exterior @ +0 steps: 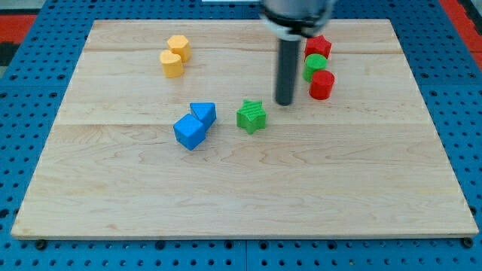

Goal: Slide green circle towards green star

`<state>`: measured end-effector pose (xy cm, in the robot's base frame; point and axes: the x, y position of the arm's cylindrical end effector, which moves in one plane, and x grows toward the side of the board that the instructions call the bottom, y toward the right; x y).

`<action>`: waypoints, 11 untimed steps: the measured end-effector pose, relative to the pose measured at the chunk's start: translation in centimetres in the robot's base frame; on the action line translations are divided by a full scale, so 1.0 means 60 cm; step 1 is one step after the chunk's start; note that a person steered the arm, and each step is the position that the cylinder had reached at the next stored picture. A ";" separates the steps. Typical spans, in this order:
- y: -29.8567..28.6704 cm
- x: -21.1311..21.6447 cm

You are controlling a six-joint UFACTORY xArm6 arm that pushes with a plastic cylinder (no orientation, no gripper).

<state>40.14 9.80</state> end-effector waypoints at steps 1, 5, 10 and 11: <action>0.078 0.026; -0.012 -0.135; -0.195 -0.122; -0.162 -0.134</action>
